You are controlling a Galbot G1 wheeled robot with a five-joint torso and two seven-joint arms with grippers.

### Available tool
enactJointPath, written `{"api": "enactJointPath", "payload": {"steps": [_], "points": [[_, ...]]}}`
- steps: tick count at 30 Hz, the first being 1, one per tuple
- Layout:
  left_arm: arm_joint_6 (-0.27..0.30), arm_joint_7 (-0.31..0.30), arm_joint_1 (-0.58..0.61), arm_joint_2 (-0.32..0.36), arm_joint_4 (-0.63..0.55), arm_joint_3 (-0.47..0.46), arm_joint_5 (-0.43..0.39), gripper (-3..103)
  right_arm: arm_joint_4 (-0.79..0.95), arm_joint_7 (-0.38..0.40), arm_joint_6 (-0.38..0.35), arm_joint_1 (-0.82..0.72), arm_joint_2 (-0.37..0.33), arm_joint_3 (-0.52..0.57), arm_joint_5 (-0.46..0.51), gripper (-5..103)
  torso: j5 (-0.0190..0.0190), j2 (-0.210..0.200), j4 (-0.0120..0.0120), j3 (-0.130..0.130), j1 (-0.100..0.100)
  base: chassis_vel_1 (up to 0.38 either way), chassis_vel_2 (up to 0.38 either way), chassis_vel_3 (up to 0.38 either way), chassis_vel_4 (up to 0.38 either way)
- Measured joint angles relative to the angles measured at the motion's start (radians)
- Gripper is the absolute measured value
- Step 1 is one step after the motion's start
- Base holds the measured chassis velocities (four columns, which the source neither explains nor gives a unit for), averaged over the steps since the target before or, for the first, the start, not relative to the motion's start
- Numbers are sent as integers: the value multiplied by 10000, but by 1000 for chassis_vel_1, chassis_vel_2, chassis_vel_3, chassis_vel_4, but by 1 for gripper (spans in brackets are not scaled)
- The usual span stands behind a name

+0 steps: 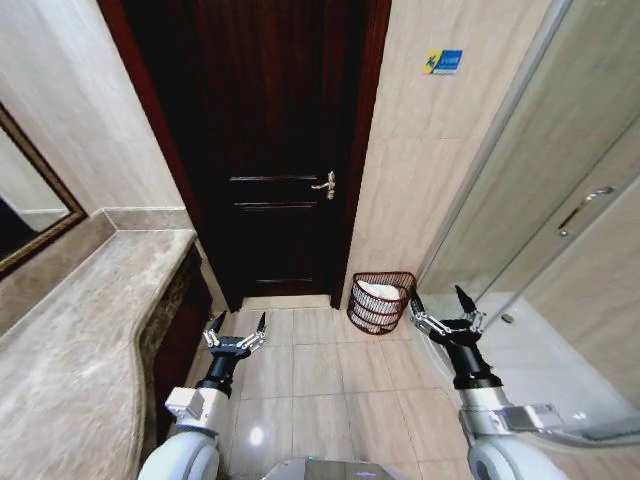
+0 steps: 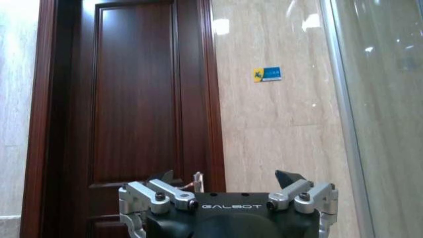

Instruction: Discard the used towel into the hamper.

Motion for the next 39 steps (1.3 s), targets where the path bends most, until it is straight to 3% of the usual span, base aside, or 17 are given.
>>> {"api": "enactJointPath", "payload": {"steps": [14,39], "points": [[0,0,0,0,0,0,0,100,-41,-161,82,-21,95,-88,-271,100,-1,-5,2,3,5,-21,26,18,-23],[0,0,0,0,0,0,0,100,-93,-141,309,-71,127,-36,-203,100,0,-4,0,3,6,-81,-86,-85,-80]]}}
